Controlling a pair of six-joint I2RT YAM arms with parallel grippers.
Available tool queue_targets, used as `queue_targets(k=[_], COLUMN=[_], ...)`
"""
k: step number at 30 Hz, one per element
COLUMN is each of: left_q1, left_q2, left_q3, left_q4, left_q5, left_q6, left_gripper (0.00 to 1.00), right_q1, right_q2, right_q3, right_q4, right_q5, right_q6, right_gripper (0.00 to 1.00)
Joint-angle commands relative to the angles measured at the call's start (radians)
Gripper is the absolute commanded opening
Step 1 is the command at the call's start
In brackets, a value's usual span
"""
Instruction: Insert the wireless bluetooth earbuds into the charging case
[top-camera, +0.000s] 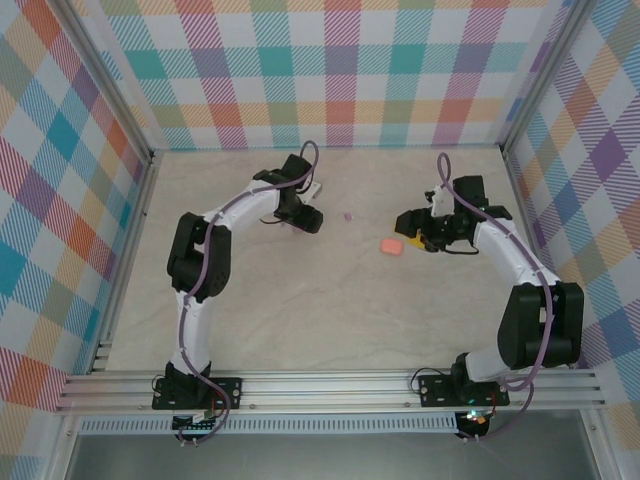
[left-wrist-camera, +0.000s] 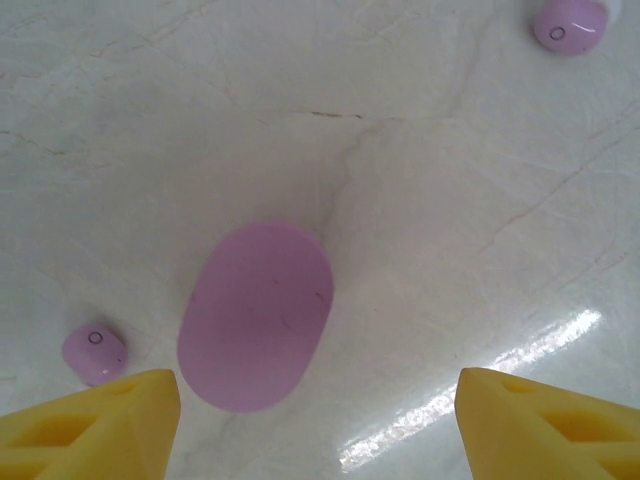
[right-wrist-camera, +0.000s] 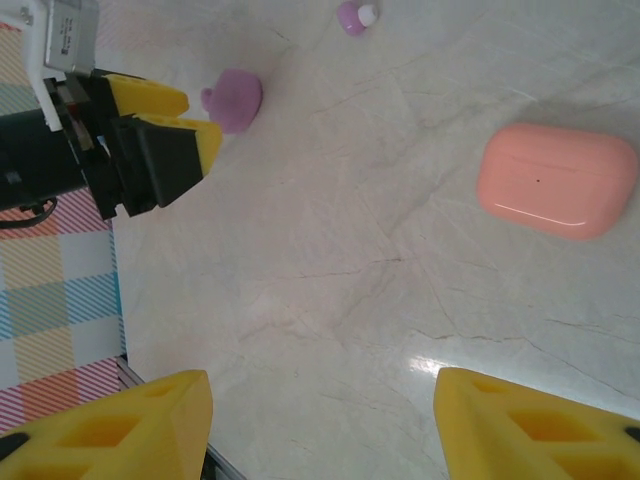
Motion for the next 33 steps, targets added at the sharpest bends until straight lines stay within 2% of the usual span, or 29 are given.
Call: queue_targets(k=[1,6,9,17,28,33], left_q1=[0.022,0.024,0.027,0.027,0.027,0.026], left_q2=[0.052,0.109,0.126,0.147,0.141,0.095], left_q3=[0.063,0.108,0.103,0.092,0.056,-0.025], left_q4=[-0.085,-0.101,-0.074,-0.044,-0.018,0.042], left_q5=[0.029,0.038,0.032,0.076,0.12,0.138], left_q6=[0.035,0.059,0.07,0.122,0.1,0.077], left_gripper=[0.73,0.72,0.71,0.67,0.42,0.39], right_q1=[0.0,0.0,0.0,0.0,0.0,0.0], right_q2=[-0.027,-0.049,-0.044,-0.043,-0.033,-0.04], right_q3=[-0.008,0.026,0.057,0.07,0.075,0.071], right_q4=[0.03,0.018,-0.016,-0.019,0.004,0.001], right_q5=[-0.049,-0.037,-0.002,-0.007,-0.028,-0.03], right_q6=[0.019,0.028,0.045,0.074,0.102,0.114], right_gripper=[0.61,0.61,0.62,0.62,0.62,0.62])
